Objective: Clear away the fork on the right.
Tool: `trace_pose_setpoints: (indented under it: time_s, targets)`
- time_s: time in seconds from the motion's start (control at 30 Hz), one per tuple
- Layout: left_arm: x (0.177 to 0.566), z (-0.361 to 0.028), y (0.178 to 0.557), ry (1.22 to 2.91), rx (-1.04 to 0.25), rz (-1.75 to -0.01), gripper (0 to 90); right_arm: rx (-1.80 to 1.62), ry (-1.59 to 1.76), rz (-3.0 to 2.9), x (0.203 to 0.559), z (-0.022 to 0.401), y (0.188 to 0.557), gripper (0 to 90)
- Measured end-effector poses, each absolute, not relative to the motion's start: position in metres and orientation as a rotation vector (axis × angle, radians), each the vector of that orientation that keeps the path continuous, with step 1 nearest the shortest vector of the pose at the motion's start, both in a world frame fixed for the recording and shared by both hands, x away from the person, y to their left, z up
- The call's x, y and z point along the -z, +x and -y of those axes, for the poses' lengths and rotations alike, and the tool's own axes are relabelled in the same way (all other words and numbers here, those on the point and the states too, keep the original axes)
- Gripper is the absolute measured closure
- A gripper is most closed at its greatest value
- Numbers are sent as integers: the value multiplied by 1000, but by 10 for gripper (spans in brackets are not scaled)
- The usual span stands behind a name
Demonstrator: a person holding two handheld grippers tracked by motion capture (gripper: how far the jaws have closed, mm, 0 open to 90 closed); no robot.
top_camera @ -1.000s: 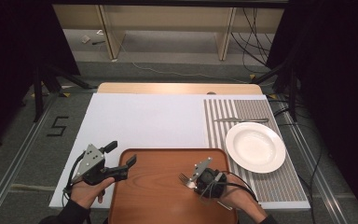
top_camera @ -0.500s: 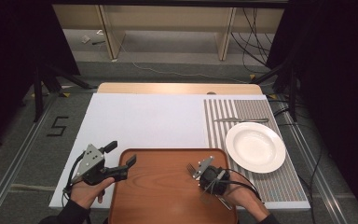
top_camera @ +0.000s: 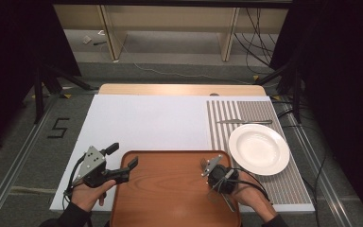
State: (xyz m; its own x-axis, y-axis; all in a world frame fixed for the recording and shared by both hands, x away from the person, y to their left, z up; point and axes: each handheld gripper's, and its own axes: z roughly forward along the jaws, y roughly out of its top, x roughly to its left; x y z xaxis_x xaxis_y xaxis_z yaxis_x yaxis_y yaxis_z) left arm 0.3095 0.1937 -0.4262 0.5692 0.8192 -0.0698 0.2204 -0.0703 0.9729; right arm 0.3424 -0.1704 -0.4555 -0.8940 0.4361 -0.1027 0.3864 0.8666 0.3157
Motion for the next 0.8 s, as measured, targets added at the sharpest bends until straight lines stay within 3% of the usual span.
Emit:
trace_pose_setpoints:
  time_s: [0.8]
  targets:
    - [426, -194, 309, 1601, -623, -894, 160, -342, 713, -2841, 453, 191, 349, 900]
